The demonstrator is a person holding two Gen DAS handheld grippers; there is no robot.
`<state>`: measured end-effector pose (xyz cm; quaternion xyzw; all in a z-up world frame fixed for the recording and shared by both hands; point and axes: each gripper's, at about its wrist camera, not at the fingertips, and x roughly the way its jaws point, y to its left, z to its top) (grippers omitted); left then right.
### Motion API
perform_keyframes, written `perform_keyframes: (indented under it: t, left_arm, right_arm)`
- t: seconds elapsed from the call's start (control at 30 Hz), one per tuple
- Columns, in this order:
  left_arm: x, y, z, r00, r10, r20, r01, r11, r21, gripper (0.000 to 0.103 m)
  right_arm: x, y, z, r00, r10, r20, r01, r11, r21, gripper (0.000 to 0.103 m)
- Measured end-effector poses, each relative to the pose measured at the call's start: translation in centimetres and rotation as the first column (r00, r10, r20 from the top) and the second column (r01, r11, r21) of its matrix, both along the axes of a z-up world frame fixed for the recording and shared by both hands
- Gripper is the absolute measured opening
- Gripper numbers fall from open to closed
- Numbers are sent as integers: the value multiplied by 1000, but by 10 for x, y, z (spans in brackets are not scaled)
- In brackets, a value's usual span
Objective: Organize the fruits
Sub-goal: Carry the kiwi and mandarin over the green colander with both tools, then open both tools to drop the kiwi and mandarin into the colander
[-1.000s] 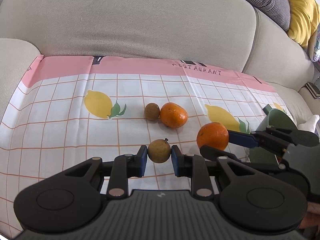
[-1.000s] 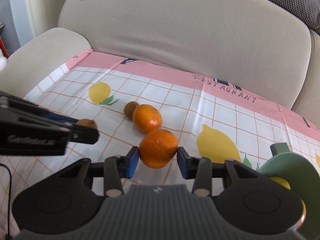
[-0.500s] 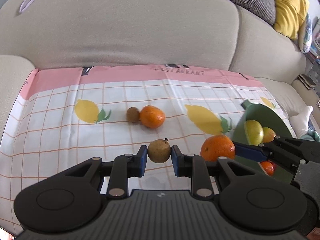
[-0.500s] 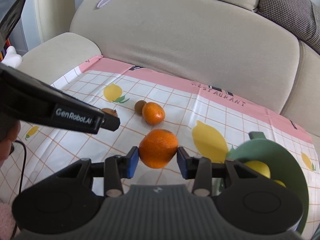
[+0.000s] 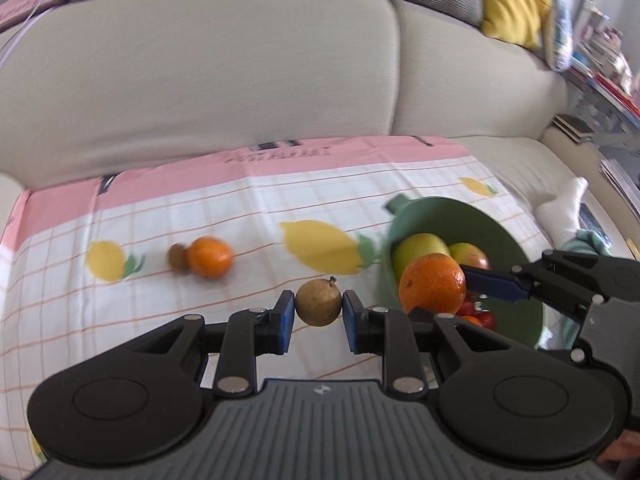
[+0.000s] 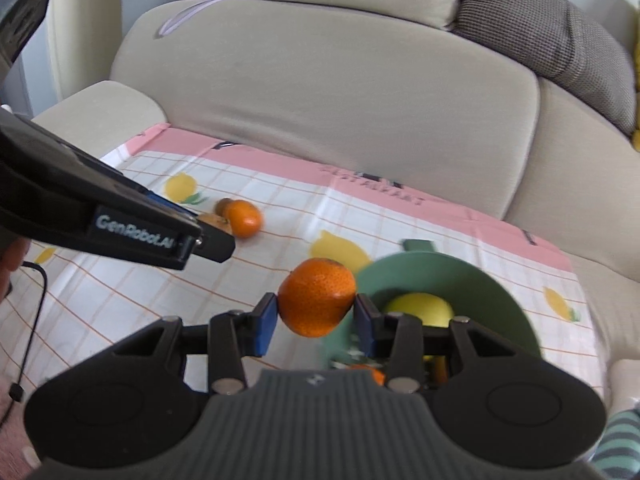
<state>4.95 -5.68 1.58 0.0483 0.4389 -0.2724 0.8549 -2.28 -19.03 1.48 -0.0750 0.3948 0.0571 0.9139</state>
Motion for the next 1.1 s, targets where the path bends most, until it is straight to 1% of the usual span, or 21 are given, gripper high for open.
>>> perform_keyframes:
  t: [0.13, 0.27, 0.37, 0.5, 0.67, 0.8, 0.97, 1.1]
  left_arm:
    - [-6, -26, 4, 998, -63, 14, 63, 998, 11, 28]
    - [-10, -55, 3, 991, -132, 12, 132, 991, 30, 28]
    - [-13, -75, 0, 983, -183, 13, 182, 982, 49, 28]
    - [-12, -94, -9, 975, -223, -2, 222, 972, 71, 28]
    - [-8, -109, -23, 967, -251, -37, 253, 963, 94, 28]
    - [-4, -112, -36, 964, -257, -73, 264, 959, 107, 28]
    - [1, -114, -50, 958, -260, -120, 273, 956, 106, 28]
    - [4, -111, -56, 958, -251, -143, 267, 958, 108, 28]
  right_arm:
    - [-7, -25, 3, 999, -38, 4, 38, 999, -32, 39]
    - [-11, -47, 0, 998, -70, -6, 69, 995, -65, 39]
    - [-12, -61, -5, 996, -91, -23, 89, 993, -79, 39]
    - [-12, -74, -13, 992, -114, -48, 109, 989, -95, 39]
    - [-4, -84, -28, 988, -131, -84, 121, 985, -121, 39]
    - [2, -88, -38, 985, -132, -113, 117, 984, -134, 39]
    - [6, -85, -41, 990, -94, -106, 74, 981, -178, 39]
    - [7, -80, -41, 992, -58, -109, 34, 977, -211, 39]
